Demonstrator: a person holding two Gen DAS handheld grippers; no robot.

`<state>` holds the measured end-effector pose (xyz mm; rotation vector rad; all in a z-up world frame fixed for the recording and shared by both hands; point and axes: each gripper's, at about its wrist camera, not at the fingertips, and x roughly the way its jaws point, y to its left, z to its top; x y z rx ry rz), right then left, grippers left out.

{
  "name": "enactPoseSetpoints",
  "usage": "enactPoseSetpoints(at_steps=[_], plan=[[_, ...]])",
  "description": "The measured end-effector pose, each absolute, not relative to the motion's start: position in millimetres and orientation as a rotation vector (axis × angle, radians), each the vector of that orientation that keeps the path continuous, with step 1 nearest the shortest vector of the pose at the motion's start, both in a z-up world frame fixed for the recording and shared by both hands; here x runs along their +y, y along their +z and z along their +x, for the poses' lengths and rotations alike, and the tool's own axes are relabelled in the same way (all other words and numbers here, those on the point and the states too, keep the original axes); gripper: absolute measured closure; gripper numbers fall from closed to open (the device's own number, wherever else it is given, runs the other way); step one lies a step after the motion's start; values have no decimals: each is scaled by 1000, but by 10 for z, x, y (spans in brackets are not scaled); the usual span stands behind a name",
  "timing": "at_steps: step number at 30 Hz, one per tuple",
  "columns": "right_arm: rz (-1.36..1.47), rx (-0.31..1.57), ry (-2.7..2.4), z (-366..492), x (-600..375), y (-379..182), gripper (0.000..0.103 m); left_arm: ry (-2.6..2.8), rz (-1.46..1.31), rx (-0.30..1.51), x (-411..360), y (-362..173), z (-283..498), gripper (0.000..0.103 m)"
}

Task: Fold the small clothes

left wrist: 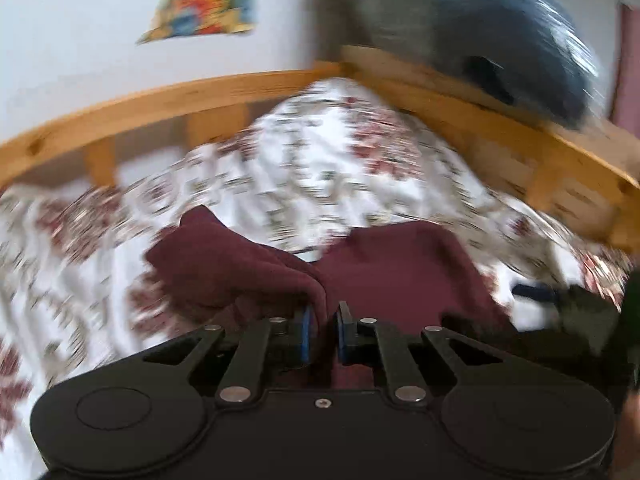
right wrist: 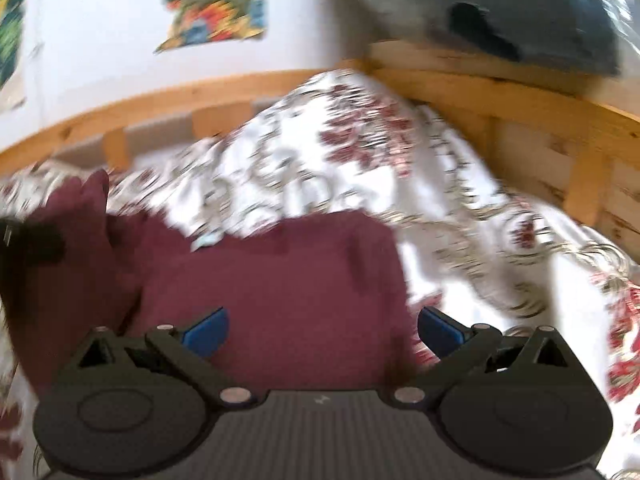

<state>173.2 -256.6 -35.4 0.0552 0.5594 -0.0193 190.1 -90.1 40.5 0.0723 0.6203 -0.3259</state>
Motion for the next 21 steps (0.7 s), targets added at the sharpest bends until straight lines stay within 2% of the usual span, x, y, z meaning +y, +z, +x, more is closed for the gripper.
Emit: enactPoseSetpoints(at_steps=[6, 13, 16, 21], plan=[[125, 512, -61, 1804, -3004, -247, 0, -423, 213, 649, -1420, 131, 1837, 90], [209, 451, 95, 1833, -3199, -163, 0, -458, 273, 654, -1540, -100, 1691, 86], [317, 461, 250, 1881, -3221, -192, 0, -486, 259, 652, -1553, -64, 1650, 73], [493, 534, 437, 1996, -3212, -289, 0, -534, 138, 657, -1473, 2, 1594, 40]])
